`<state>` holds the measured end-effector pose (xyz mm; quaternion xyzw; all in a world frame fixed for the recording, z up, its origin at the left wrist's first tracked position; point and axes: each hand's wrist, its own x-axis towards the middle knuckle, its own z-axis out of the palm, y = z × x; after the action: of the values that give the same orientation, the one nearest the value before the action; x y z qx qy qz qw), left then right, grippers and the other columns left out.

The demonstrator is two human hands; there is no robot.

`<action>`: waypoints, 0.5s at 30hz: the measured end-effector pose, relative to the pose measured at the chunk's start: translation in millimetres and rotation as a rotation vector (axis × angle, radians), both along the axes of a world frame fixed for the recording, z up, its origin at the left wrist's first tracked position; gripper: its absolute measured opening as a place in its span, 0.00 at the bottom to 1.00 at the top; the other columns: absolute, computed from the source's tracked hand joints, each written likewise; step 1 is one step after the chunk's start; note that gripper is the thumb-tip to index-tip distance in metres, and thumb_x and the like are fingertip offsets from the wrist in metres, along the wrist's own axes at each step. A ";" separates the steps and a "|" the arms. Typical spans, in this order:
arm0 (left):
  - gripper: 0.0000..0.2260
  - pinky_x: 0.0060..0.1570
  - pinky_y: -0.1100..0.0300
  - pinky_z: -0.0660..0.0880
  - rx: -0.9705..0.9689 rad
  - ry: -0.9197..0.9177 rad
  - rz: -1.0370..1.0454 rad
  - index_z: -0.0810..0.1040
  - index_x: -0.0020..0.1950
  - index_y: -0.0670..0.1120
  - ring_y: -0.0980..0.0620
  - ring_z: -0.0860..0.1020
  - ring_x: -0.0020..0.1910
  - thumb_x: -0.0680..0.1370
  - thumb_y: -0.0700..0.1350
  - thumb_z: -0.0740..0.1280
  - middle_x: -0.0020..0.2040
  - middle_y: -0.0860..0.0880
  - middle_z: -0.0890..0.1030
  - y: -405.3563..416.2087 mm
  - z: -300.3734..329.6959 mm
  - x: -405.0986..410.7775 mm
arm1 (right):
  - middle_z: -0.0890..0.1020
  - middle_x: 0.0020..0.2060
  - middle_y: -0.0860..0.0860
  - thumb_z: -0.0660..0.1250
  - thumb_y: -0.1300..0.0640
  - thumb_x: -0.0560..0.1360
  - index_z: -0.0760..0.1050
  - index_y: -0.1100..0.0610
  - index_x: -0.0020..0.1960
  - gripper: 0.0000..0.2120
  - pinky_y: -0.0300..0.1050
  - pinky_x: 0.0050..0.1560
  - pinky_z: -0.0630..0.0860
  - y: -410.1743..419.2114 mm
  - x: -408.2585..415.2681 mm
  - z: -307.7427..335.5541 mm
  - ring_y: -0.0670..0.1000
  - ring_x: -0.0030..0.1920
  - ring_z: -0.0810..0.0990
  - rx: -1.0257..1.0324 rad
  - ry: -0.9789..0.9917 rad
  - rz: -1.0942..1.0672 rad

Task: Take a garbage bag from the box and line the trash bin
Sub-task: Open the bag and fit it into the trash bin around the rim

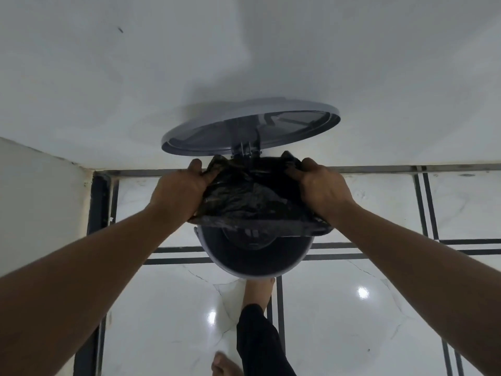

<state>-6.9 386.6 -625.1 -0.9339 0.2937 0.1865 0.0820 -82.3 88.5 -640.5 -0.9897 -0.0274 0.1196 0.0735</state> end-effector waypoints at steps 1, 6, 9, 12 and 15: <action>0.30 0.33 0.51 0.73 0.026 0.012 0.029 0.61 0.82 0.57 0.37 0.82 0.42 0.81 0.48 0.67 0.56 0.42 0.72 3.0 -2.5 0.1 | 0.76 0.53 0.55 0.62 0.54 0.81 0.72 0.45 0.73 0.20 0.48 0.39 0.70 0.1 3.4 -3.0 0.63 0.44 0.80 -0.033 0.041 -0.020; 0.28 0.55 0.47 0.77 -0.015 0.279 0.292 0.64 0.81 0.54 0.35 0.79 0.60 0.81 0.43 0.63 0.58 0.42 0.74 0.6 -28.8 15.4 | 0.74 0.52 0.54 0.61 0.55 0.82 0.75 0.47 0.69 0.17 0.51 0.45 0.73 -1.1 29.0 -27.4 0.59 0.45 0.79 -0.177 0.006 0.012; 0.27 0.60 0.49 0.75 -0.126 0.461 0.474 0.72 0.77 0.53 0.36 0.77 0.65 0.80 0.36 0.61 0.66 0.39 0.80 -2.8 -37.1 21.8 | 0.72 0.54 0.54 0.58 0.56 0.82 0.78 0.50 0.67 0.17 0.51 0.54 0.76 -2.8 48.5 -33.9 0.61 0.51 0.79 0.028 0.267 -0.163; 0.16 0.52 0.56 0.75 -0.294 0.393 0.696 0.87 0.58 0.49 0.39 0.81 0.59 0.78 0.36 0.64 0.53 0.41 0.86 9.4 -46.6 15.0 | 0.79 0.61 0.60 0.57 0.57 0.83 0.79 0.60 0.66 0.18 0.51 0.60 0.74 -7.7 59.0 -34.8 0.62 0.61 0.78 0.274 0.537 -0.482; 0.10 0.58 0.59 0.74 -0.539 0.300 0.977 0.88 0.58 0.47 0.42 0.82 0.59 0.80 0.40 0.70 0.56 0.43 0.87 20.6 -50.4 -3.0 | 0.83 0.54 0.59 0.58 0.56 0.82 0.81 0.63 0.61 0.17 0.52 0.56 0.79 -19.6 54.4 -38.6 0.59 0.53 0.82 0.467 0.592 -0.694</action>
<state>-9.8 407.2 -675.6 -0.9124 -0.1261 0.2518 -0.2970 -27.9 68.9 -679.0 -0.8212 0.2991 0.3541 0.3328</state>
